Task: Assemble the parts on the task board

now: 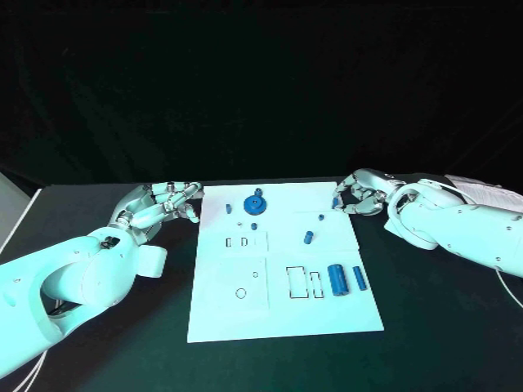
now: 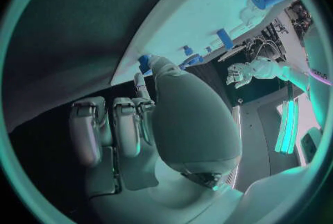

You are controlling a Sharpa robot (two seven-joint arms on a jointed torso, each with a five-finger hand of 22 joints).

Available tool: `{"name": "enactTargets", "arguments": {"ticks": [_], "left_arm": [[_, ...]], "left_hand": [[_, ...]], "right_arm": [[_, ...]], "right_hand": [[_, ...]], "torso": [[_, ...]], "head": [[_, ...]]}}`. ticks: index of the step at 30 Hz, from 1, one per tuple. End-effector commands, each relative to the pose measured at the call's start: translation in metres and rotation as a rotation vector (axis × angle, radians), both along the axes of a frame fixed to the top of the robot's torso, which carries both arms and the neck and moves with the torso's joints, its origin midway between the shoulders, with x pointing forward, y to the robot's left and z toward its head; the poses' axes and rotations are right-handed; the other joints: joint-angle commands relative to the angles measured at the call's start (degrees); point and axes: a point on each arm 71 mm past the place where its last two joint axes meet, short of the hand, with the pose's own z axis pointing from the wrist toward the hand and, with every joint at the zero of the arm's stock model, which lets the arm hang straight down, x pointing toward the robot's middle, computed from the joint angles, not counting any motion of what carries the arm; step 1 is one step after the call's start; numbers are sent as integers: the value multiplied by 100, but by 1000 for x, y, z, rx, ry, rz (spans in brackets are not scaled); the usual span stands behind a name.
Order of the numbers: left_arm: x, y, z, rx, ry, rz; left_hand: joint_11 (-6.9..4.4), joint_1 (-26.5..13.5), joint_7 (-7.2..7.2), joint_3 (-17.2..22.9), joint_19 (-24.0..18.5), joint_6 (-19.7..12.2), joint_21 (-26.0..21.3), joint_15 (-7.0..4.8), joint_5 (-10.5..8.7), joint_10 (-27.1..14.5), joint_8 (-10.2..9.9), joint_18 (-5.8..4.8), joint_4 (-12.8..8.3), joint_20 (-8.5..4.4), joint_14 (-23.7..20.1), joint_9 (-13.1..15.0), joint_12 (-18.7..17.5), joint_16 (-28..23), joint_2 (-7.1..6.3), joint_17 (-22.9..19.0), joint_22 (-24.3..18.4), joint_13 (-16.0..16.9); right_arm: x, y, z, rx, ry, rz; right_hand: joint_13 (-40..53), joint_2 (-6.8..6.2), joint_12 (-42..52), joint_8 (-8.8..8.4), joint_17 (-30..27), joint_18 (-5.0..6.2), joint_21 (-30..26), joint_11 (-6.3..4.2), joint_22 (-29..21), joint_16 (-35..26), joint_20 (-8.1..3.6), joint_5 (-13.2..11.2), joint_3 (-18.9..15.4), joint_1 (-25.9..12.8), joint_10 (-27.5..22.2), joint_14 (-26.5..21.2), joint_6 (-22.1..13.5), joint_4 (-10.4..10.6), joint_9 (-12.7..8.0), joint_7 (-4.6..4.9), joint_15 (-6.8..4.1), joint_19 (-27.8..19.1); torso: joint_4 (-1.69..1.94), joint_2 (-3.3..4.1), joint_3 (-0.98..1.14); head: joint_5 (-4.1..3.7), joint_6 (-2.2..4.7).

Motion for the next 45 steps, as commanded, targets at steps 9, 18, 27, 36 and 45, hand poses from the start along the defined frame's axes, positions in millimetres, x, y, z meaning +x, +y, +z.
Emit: {"name": "enactTargets", "arguments": {"ticks": [9, 18, 27, 36, 45], "left_arm": [[0, -2, 1, -4, -9, -18], [0, -2, 1, -3, -9, -19], [0, -3, 0, -3, -9, -20], [0, -2, 0, -3, -9, -20], [0, -2, 0, -2, -8, -19]], "left_hand": [[-17, -25, 17, 36, -36, -37, 14, 8, -23, -37, 12, 73, -2, -11, -42, 5, -20, 20, -28, -5, 5, 6], [-17, -25, 17, 36, -36, -37, 14, 8, -23, -37, 12, 73, -2, -11, -42, 5, -20, 20, -28, -5, 5, 6], [-17, -25, 17, 36, -36, -37, 14, 8, -23, -37, 12, 73, -2, -11, -42, 5, -20, 20, -28, -5, 5, 6], [-14, -23, 21, 43, -54, -45, 33, 11, -23, -46, 10, 73, -9, -7, -47, 6, -19, 28, -30, -9, 17, 5], [-14, -23, 21, 43, -54, -45, 33, 11, -23, -46, 10, 73, -9, -7, -47, 6, -19, 28, -30, -9, 17, 5]], "right_arm": [[0, 3, -3, -13, 11, -6], [0, 5, -3, -12, 11, -13], [0, 9, -3, -27, 3, -1], [0, 12, -1, -33, -34, 5], [-5, 17, 7, -2, -114, -7]], "right_hand": [[1508, 12, 12, -8, 1510, -79, 59, 28, 1499, 36, 47, -19, -106, -191, 609, 597, -17, 12, -2, 12, 58, 583], [1508, 79, 12, 113, 1510, -83, 71, 7, 1508, 36, 55, 94, -114, -288, 609, 597, 162, 0, 40, -20, 50, 589], [1508, 287, 12, 361, 1510, -83, 71, -116, 1508, 36, -63, -213, 363, -63, 609, 597, 419, -84, 110, -162, -93, 589], [1508, 308, 12, 493, 1510, -83, 71, -170, 1508, 36, -123, -240, 726, 40, 609, 597, 482, -195, 153, -216, -148, 589], [1508, 310, 12, 549, 1510, -83, 71, -187, 1508, 36, -129, -248, 841, 14, 609, 597, 501, -225, 174, -229, -145, 589]], "torso": [[-4, 0, 2], [0, 2, -2], [0, 2, -2], [-2, -1, -1], [-11, -13, -1]], "head": [[-4, -1], [-27, -4], [-31, -15], [-24, -23], [-1, -20]]}}
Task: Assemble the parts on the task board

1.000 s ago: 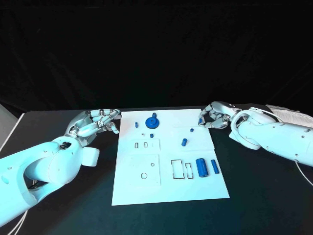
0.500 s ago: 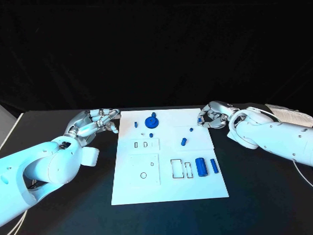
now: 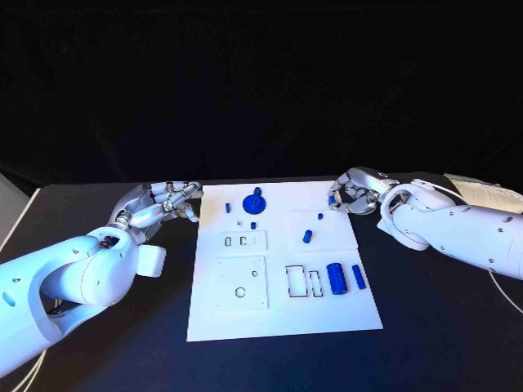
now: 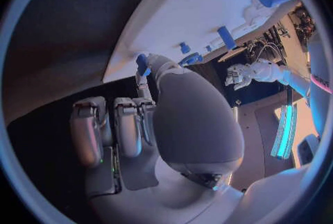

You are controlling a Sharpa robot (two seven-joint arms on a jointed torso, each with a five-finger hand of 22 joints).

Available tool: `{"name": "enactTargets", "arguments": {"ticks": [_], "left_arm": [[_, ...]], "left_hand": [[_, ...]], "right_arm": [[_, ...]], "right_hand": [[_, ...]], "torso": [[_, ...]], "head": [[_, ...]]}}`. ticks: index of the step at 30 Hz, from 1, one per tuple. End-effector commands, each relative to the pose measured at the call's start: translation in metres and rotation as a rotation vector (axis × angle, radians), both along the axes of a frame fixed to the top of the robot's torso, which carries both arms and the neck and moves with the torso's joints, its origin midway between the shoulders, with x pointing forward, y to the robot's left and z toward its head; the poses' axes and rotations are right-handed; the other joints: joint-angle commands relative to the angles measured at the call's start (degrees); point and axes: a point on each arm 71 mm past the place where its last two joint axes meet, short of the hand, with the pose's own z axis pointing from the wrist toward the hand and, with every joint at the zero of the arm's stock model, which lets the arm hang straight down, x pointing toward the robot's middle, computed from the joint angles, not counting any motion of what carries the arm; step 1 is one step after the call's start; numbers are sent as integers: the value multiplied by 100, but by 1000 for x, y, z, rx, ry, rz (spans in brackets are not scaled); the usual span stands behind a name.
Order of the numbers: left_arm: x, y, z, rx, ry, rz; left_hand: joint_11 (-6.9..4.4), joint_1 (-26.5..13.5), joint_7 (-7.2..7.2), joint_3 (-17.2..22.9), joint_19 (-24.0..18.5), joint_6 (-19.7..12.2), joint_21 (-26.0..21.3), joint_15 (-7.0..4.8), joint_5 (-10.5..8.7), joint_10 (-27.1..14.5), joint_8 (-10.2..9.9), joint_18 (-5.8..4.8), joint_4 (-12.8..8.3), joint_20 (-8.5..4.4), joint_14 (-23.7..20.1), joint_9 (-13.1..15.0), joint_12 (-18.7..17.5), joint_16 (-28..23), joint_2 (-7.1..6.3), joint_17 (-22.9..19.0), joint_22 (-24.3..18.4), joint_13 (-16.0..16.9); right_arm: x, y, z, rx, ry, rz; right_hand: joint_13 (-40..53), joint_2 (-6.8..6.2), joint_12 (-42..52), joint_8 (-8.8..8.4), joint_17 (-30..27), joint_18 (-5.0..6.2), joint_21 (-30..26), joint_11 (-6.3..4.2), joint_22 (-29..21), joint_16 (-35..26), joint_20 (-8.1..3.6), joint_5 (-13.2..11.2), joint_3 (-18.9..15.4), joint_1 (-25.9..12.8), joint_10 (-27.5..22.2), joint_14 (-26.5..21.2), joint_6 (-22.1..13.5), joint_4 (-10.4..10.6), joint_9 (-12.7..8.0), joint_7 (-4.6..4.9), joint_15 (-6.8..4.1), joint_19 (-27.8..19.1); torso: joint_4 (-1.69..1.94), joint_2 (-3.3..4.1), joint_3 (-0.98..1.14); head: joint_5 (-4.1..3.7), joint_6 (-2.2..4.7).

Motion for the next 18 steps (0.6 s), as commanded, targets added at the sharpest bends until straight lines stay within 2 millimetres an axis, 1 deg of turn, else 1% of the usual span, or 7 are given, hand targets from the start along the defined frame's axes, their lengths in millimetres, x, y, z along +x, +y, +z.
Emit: {"name": "enactTargets", "arguments": {"ticks": [1, 3, 6, 10, 15, 17, 18], "left_arm": [[0, -2, 1, -6, -9, -19], [0, -1, 1, -5, -8, -18], [0, -1, 0, -4, -8, -16], [1, -1, 0, -3, -6, -13], [2, -3, -1, -5, -3, -16], [3, -4, -1, -6, -1, -18], [3, -4, -2, -6, -1, -19]], "left_hand": [[-14, -23, 1, 28, -34, -25, 33, 11, -23, -46, 10, 74, 7, 13, -48, 8, -19, 29, -30, -5, 5, 5], [-14, -23, 1, 28, -34, -25, 33, 11, -23, -46, 10, 74, 7, 13, -48, 8, -19, 29, -30, -5, 5, 5], [-13, -24, 1, 32, -44, -26, 44, 13, -23, -48, 11, 74, 4, 15, -51, 9, -17, 33, -29, -7, 12, 6], [-13, -24, 1, 32, -44, -26, 44, 13, -23, -48, 11, 74, 4, 15, -51, 9, -17, 33, -29, -7, 12, 6], [-13, -25, 0, 34, -47, -25, 47, 13, -23, -47, 12, 74, 4, 16, -52, 10, -15, 35, -29, -8, 14, 6], [-13, -26, 0, 34, -49, -24, 49, 13, -23, -46, 13, 74, 4, 16, -53, 11, -14, 35, -28, -8, 16, 7], [-13, -26, 0, 34, -49, -24, 49, 13, -23, -46, 13, 74, 4, 16, -53, 11, -14, 35, -28, -8, 16, 7]], "right_arm": [[-3, 3, 7, 9, -66, -9], [-5, 7, 12, 22, -74, -5], [-9, 16, 20, 39, -79, 8], [-15, 35, 31, 64, -77, 31], [-27, 68, 38, 87, -60, 70], [-30, 82, 39, 93, -51, 81], [-32, 90, 38, 95, -46, 84]], "right_hand": [[1506, 27, 12, 51, 1506, -83, 21, -44, 1505, 37, -54, -15, 49, -12, 607, 588, 52, -7, 63, -22, -28, 599], [1506, 22, 12, 60, 1506, -83, 21, -45, 1505, 37, -53, -20, 63, -29, 607, 588, 53, -7, 66, -22, -25, 599], [1506, 2, 12, 76, 1506, -83, 21, -44, 1505, 37, -49, -29, 85, -71, 607, 588, 48, -4, 73, -20, -18, 599], [1506, -21, 12, 93, 1506, -83, 21, -42, 1505, 37, -45, -39, 103, -118, 607, 588, 44, 1, 79, -18, -13, 599], [1506, -29, 12, 103, 1506, -83, 21, -41, 1505, 37, -42, -50, 117, -151, 607, 588, 38, 8, 83, -18, -10, 599], [1506, -29, 12, 103, 1506, -83, 21, -41, 1505, 37, -42, -50, 117, -151, 607, 588, 38, 8, 83, -18, -10, 599], [1506, -30, 12, 105, 1506, -83, 21, -41, 1505, 37, -42, -52, 122, -158, 607, 588, 35, 9, 84, -18, -9, 599]], "torso": [[-9, -9, -1], [-14, -17, -7], [-22, -21, -6], [-48, -47, -8], [-54, -88, -34], [-58, -95, -36], [-61, -107, -42]], "head": [[12, 5], [13, 10], [24, 19], [61, 1], [132, -47], [150, -61], [184, -84]]}}
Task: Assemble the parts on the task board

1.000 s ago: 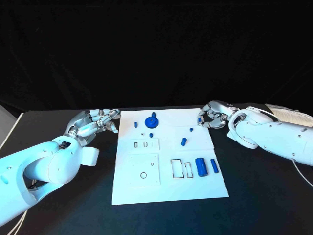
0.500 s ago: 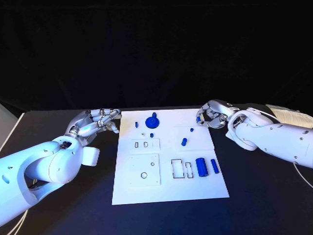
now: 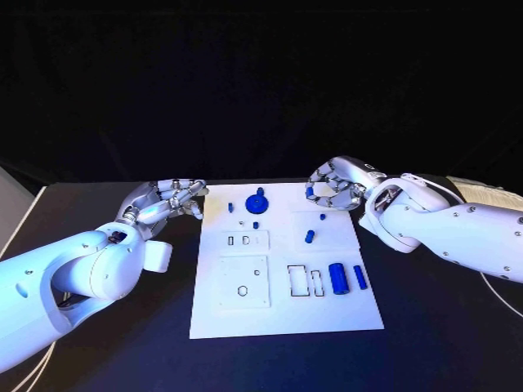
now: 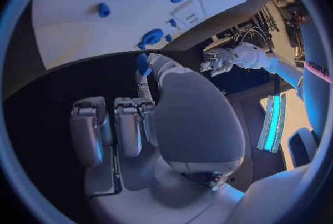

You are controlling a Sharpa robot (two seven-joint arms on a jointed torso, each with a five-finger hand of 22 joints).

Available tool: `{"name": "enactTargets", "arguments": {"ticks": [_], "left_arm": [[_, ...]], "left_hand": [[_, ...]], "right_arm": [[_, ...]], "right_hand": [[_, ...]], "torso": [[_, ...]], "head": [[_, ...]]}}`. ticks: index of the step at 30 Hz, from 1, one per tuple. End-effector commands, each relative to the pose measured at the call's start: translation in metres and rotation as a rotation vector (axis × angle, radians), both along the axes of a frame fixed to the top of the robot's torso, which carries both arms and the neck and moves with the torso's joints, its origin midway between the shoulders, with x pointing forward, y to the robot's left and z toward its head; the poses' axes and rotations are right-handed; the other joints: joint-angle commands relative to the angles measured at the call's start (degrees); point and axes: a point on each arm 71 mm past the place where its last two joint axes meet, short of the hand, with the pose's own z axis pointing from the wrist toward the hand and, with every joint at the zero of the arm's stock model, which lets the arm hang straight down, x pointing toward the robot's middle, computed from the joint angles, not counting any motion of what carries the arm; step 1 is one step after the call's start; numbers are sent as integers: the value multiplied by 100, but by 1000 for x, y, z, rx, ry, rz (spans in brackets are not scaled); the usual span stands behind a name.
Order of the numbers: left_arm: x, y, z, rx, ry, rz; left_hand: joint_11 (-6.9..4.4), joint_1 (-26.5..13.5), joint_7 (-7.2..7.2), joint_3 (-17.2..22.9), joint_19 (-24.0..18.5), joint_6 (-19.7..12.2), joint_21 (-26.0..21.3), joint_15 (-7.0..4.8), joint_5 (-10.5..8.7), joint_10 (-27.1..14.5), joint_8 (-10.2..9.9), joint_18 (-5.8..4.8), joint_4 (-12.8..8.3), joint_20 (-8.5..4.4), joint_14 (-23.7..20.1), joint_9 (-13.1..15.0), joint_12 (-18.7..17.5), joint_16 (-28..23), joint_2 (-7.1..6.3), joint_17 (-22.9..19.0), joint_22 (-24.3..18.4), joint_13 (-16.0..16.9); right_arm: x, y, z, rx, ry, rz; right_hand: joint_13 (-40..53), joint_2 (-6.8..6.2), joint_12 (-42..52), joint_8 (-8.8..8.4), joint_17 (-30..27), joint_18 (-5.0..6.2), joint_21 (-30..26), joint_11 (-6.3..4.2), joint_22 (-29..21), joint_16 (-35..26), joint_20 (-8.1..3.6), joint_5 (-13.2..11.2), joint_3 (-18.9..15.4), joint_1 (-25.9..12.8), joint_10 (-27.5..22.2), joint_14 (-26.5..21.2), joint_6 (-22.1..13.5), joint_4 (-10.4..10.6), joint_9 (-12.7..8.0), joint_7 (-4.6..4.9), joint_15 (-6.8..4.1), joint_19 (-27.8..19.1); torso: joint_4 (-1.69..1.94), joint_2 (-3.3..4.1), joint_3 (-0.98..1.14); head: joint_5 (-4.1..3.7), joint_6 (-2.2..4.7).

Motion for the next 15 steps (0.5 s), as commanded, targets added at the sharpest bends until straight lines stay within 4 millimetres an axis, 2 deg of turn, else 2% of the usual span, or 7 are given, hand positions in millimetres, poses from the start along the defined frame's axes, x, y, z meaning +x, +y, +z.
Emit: {"name": "enactTargets", "arguments": {"ticks": [1, 11, 14, 15], "left_arm": [[0, -4, 0, -7, -3, -23], [0, -8, 0, -6, 1, -33], [0, -8, 0, -6, 1, -34], [0, -8, -1, -6, 2, -34]], "left_hand": [[8, -26, 0, 35, -30, -24, 22, -6, -23, -24, 13, 74, 4, -4, -33, 5, -14, 35, -28, -9, 8, 7], [3, -32, -3, 42, -43, -5, 38, -8, -23, -2, 27, 75, 5, -2, -35, 12, 3, 44, -21, -11, 18, 12], [3, -32, -3, 42, -43, -5, 38, -8, -23, -2, 27, 75, 5, -2, -35, 12, 3, 44, -21, -11, 18, 12], [1, -32, -5, 45, -48, 2, 44, -9, -23, 8, 32, 76, 4, -2, -35, 15, 9, 48, -20, -12, 21, 14]], "right_arm": [[-6, 22, -1, -11, 21, -32], [-33, 78, -17, -1, 81, -25], [-39, 91, -22, -3, 92, -24], [-40, 95, -23, -7, 93, -25]], "right_hand": [[1507, 10, 12, 13, 1507, -83, 21, -42, 1506, 37, -42, -23, 48, -56, 607, 588, 35, 8, 85, -13, -9, 600], [1507, 19, 12, 9, 1507, -83, 21, -34, 1506, 37, -35, -38, 109, -90, 607, 588, -29, -1, 83, 2, 1, 600], [1507, 16, 12, 9, 1507, -83, 21, -33, 1506, 37, -34, -39, 111, -94, 607, 588, -32, -2, 83, 3, 2, 600], [1507, 16, 12, 10, 1507, -83, 21, -33, 1506, 37, -34, -39, 112, -95, 607, 588, -32, -2, 83, 3, 2, 600]], "torso": [[-10, -41, -22], [-17, -79, -66], [-27, -79, -69], [-42, -74, -68]], "head": [[73, -46], [157, -110], [170, -124], [178, -121]]}}
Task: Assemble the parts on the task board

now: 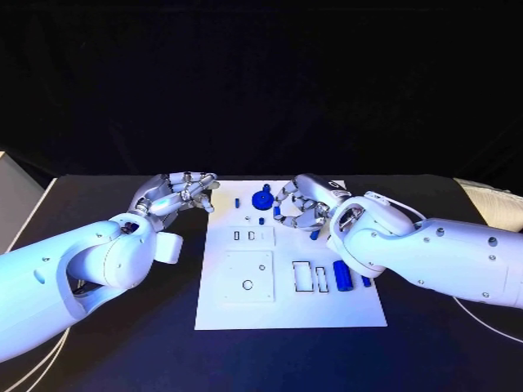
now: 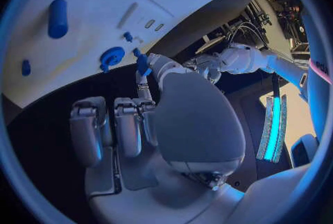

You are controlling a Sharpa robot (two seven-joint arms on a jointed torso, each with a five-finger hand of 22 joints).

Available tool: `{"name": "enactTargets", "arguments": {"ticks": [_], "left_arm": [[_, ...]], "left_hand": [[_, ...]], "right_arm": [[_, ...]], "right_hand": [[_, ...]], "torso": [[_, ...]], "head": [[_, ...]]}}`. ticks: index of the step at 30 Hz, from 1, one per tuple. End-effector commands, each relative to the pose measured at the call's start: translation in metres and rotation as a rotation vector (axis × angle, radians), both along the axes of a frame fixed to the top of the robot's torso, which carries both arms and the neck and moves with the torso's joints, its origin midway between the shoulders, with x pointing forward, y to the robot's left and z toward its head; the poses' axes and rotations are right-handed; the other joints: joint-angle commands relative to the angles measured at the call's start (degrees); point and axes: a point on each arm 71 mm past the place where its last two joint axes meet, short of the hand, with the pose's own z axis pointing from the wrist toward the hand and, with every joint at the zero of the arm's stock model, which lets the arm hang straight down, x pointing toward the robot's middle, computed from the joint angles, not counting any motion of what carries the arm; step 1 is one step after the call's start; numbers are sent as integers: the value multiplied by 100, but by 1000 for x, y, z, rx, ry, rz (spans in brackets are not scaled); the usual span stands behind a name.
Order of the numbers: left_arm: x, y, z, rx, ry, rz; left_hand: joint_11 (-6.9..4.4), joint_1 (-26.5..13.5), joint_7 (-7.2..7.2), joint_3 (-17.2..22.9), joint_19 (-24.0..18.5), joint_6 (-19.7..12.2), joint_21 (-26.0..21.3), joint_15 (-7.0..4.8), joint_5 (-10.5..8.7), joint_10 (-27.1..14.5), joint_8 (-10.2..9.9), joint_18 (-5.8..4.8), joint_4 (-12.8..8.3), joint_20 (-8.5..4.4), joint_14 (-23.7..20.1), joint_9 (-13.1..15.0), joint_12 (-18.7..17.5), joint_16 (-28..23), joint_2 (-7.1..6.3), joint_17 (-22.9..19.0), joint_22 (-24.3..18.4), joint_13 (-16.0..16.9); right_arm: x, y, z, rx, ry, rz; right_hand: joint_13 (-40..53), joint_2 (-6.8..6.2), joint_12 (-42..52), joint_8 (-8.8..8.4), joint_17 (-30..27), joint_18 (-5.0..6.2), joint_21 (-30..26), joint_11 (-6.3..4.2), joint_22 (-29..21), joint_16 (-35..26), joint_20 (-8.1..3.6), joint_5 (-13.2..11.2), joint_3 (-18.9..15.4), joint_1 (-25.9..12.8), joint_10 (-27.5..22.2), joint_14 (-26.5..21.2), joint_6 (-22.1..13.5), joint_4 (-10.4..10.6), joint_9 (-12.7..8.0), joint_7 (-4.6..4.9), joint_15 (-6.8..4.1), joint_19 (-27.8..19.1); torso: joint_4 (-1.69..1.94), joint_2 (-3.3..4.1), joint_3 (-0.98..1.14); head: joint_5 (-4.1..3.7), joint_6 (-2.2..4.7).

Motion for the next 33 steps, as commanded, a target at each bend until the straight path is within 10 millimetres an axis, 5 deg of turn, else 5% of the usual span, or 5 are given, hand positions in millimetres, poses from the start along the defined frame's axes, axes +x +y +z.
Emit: {"name": "enactTargets", "arguments": {"ticks": [1, 6, 15, 33], "left_arm": [[0, -4, 0, -4, -3, -25], [0, -7, -1, -5, -1, -34], [0, -7, -2, -1, 0, -35], [0, -6, -3, 2, 2, -37]], "left_hand": [[1, -32, -5, 45, -48, 2, 28, -9, -23, 8, 32, 76, 4, -2, -35, 10, 9, 25, -20, -6, 8, 9], [-9, -39, -11, 51, -64, 19, 50, -15, -24, 50, 45, 78, 3, -3, -36, 17, 38, 39, -22, -8, 21, 19], [-24, -45, -22, 65, -85, 24, 81, -26, -23, 121, 53, 80, -1, -7, -39, 23, 90, 58, -26, -12, 40, 35], [-35, -57, -27, 75, -100, 34, 110, -34, -24, 174, 64, 81, 1, -12, -33, 29, 137, 83, -31, -11, 56, 49]], "right_arm": [[-3, 8, -3, -37, -7, -70], [-8, 24, -12, -56, 18, -72], [-14, 42, -29, -64, 41, -71], [-14, 53, -41, -88, -10, -71]], "right_hand": [[1508, 14, 12, 17, 1508, -83, 22, -33, 1507, 37, -34, -25, 26, -61, 608, 587, -24, 2, 83, 12, 1, 600], [1508, 11, 12, 22, 1508, -83, 22, -32, 1507, 37, -33, -24, 30, -69, 608, 587, -23, 2, 85, 13, 3, 600], [1508, -25, 12, 43, 1508, -83, 22, -27, 1507, 37, -26, 0, 45, -134, 608, 587, -32, 7, 93, 16, 8, 600], [1508, -93, 12, 68, 1508, -83, 22, -26, 1507, 37, -22, -16, 42, -197, 608, 587, -40, 2, 102, 16, 11, 600]], "torso": [[-27, 0, -11], [-15, 0, -18], [2, 6, -2], [-6, 4, 4]], "head": [[20, -18], [-15, -28], [-4, -65], [20, -130]]}}
